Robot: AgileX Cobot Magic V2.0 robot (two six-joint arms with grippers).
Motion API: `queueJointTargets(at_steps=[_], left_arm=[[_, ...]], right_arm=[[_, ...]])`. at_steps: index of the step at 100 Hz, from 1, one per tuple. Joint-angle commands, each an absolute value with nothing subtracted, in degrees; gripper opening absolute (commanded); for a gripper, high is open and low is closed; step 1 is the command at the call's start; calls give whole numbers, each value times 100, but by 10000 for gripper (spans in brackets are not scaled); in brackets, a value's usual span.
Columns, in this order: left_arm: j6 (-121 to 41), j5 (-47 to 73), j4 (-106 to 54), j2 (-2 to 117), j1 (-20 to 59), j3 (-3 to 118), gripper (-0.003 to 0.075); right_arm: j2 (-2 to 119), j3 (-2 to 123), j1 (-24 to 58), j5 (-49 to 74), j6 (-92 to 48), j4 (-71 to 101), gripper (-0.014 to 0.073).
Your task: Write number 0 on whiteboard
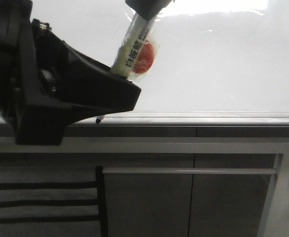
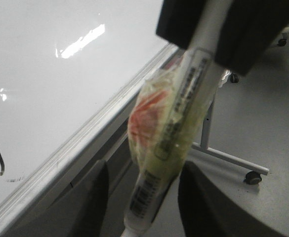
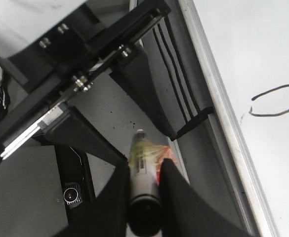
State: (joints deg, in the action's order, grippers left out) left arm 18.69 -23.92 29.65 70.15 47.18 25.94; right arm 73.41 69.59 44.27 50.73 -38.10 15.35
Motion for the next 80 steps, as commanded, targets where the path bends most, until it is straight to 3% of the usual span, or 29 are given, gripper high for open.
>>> queueJointTargets(at_steps=[1,11,25,34,39,51,58,80], left_arm=[[1896,-2812,2824,6926,4756,2771,193],[1896,-2812,2824,6926,4756,2771,-21],[1896,-2847,2824,6926,4756,2771,-20],[1896,-2899,2824,6926,4756,2771,-20],[1896,-2924,2824,6926,4756,2771,-20],[1896,-2965,2824,6926,4756,2771,-20],[1896,-2953,2793,6926,4756,2771,-20],[1801,-2888,902,6926,4653,2771,-20]], right_arm=[[7145,7134,4433,4757,-3856,1590,-74],[7145,7134,4433,4757,-3856,1590,-74],[7145,7134,4433,4698,-3856,1590,-74],[7145,7134,4433,4719,-3856,1590,-21],[7145,7134,4433,4759,-3856,1590,56],[7145,7134,4433,4649,-3856,1490,388],[7145,7158,4433,4415,-3825,1282,515],[6822,7493,4411,3813,-3286,146,463]])
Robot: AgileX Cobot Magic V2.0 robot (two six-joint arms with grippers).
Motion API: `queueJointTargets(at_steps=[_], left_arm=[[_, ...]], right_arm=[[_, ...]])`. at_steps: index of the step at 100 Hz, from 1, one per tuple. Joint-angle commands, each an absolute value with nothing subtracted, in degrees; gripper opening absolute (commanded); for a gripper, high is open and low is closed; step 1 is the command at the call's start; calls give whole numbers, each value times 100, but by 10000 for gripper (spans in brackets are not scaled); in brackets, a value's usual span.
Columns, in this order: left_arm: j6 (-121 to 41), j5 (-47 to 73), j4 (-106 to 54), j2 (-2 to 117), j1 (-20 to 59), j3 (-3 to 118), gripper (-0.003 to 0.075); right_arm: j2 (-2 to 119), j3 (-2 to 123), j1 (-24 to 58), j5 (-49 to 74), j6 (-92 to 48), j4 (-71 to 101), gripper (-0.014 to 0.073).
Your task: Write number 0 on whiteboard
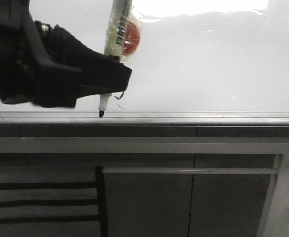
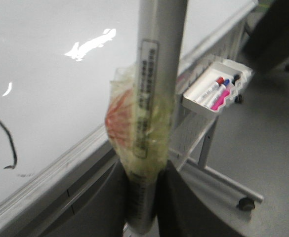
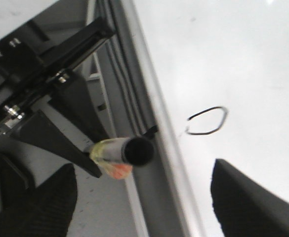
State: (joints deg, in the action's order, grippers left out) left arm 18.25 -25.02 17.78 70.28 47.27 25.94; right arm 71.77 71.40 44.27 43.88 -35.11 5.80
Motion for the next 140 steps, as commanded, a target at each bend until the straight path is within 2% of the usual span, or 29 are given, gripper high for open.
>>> queueJointTargets(at_steps=[1,17,24,31,40,60,86,140], left_arm=[[1773,-2888,814,6926,4640,2771,-20],[1359,-2657,-181,6926,4264,2771,-20],[1349,-2491,-287,6926,4041,2771,-20],[1349,-2389,-287,6926,3864,2771,-20],[1331,-2363,-287,6926,3734,2771,-20],[1321,-2339,-287,6926,3496,2771,-20],[1321,-1841,-262,6951,3029,2911,-20],[1321,-1590,-189,7891,2990,3591,-20]], right_arm=[[6791,7520,4413,3797,-3260,117,458],[6341,7665,4231,3698,-3138,-255,416],[6139,7665,4087,3773,-3115,-264,365],[5965,7665,3937,4000,-3115,-264,218],[5811,7665,3761,4344,-3047,-264,-69],[5739,7665,3655,4866,-2951,-264,-69],[5751,7665,3655,4857,-2951,-242,-69],[5772,7665,3655,4802,-2951,-130,-69]])
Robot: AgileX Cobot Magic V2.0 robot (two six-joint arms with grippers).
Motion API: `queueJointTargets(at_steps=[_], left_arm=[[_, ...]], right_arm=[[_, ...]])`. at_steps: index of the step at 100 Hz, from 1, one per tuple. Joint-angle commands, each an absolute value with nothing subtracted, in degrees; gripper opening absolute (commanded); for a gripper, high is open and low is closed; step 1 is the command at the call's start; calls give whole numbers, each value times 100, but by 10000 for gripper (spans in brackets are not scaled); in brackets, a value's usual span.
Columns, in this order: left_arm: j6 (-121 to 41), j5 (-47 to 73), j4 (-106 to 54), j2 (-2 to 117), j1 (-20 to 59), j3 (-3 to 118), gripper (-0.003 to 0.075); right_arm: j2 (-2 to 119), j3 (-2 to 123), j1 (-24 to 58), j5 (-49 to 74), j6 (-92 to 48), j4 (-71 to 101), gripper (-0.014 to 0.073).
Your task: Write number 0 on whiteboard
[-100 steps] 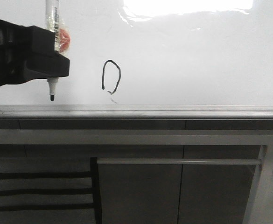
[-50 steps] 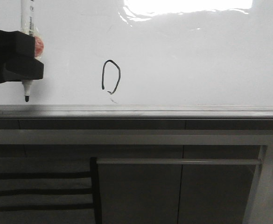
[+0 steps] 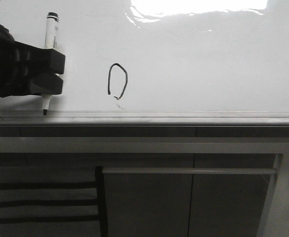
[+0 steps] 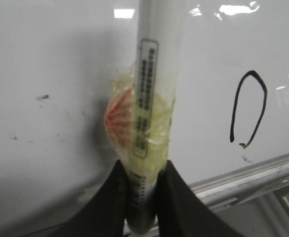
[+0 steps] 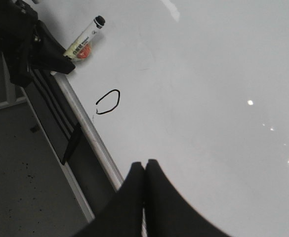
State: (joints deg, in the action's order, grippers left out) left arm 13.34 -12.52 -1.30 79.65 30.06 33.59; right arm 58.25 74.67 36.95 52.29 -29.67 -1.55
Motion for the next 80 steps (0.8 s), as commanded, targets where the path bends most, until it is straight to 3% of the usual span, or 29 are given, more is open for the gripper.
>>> queueJointTargets(at_steps=[1,66,73,80], left_arm=[[1321,-1590,-189,7904,2990,3600,-20],[1321,-1591,-650,8218,2990,3876,-11],[1321,-1591,-650,8218,2990,3876,49],[1321,-1612,-650,8218,2990,3876,180]], right_arm=[[5772,7665,3655,4802,-2951,-130,-69],[5772,7189,3655,4409,-2951,-127,-69],[5772,7189,3655,4369,-2951,-127,-69],[5772,7189,3655,4369,-2951,-127,-69]])
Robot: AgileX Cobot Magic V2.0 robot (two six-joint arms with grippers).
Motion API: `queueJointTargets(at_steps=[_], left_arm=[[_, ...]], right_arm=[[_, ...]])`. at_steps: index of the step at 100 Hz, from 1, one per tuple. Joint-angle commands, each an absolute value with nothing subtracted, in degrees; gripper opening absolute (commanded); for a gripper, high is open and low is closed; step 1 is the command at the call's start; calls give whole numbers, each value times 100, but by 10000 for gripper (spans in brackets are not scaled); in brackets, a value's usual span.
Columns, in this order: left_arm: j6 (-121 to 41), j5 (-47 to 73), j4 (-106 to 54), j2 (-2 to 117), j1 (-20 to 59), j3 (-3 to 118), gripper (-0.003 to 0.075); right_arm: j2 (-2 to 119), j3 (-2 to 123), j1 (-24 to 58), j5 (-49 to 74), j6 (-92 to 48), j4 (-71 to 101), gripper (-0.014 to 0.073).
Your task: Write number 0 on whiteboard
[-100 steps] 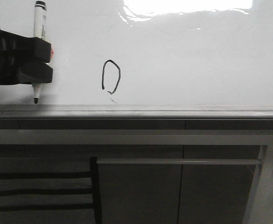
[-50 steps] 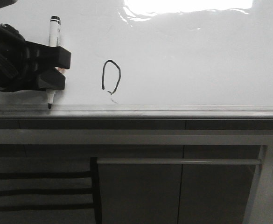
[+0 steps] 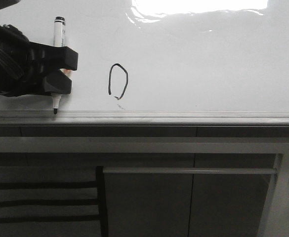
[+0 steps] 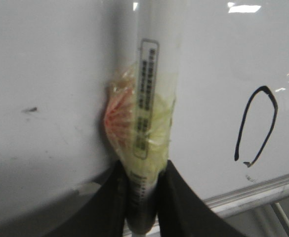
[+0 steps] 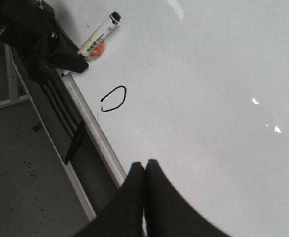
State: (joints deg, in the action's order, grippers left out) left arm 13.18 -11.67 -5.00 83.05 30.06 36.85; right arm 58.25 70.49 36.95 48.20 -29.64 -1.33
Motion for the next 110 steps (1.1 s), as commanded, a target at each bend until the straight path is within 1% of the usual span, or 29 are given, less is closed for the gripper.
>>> queueJointTargets(at_steps=[1,4,5,7,8,13,17,35,58,70,81,98,103,105,110], left_arm=[[1321,-1612,-650,8218,2990,3876,194],[1321,-1611,-650,8218,2990,3876,250],[1321,-1611,-650,8218,2990,3876,289],[1321,-1611,-650,8218,2990,3876,323],[1321,-1611,-650,8218,2990,3876,323],[1321,-1611,-650,8218,2990,3876,376],[1321,-1611,-650,8218,2990,3876,391],[1321,-1548,-650,8218,2990,3876,390],[1308,-1060,-471,7930,3002,3876,390],[1308,-815,0,7566,3002,3876,390],[1308,-599,41,7209,3051,3852,390],[1308,234,41,6508,3062,3790,386],[1308,456,41,6281,3074,3755,360],[1308,494,41,6174,3086,3737,333],[1261,481,41,5914,3136,3646,235]], right_arm=[[5772,7189,3655,4369,-2951,-127,-69],[5772,7189,3655,4369,-2951,-127,-69],[5772,7189,3655,4382,-2951,-127,-69],[5772,7189,3655,4380,-2951,-127,-69],[5772,7189,3655,4380,-2951,-127,-69],[5772,7189,3655,4380,-2951,-127,-69],[5772,7189,3655,4380,-2951,-127,-69],[5772,7189,3655,4380,-2951,-127,-69],[5506,7189,3655,4359,-2951,-202,-68],[5185,7178,3655,4330,-2951,-202,-68],[4820,7039,3655,4330,-2951,-202,-68],[4142,6390,3655,4130,-2691,-240,-68],[3862,6001,3655,3930,-2695,-250,-68],[3725,5886,3655,3798,-2695,-250,-68],[3370,5378,3655,3428,-2695,-250,-68]])
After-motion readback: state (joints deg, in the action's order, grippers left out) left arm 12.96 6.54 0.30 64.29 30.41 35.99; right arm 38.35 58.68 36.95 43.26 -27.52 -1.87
